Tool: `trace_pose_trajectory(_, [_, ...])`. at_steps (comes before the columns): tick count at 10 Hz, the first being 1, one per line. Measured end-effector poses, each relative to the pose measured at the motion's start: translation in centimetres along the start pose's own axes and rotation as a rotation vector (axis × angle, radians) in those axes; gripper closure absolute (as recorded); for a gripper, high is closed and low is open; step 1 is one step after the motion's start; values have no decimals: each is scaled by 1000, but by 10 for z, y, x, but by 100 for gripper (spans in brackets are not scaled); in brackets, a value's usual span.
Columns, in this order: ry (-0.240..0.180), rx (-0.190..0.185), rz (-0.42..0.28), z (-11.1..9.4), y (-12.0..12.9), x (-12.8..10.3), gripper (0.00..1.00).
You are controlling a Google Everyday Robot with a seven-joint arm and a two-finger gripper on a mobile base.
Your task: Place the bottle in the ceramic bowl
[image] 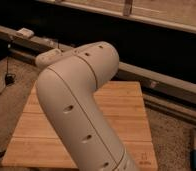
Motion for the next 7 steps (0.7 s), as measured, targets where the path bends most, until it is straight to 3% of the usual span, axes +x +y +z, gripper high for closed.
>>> trace_pose_trajectory(7, [-40, 15, 40, -13, -19, -22, 30])
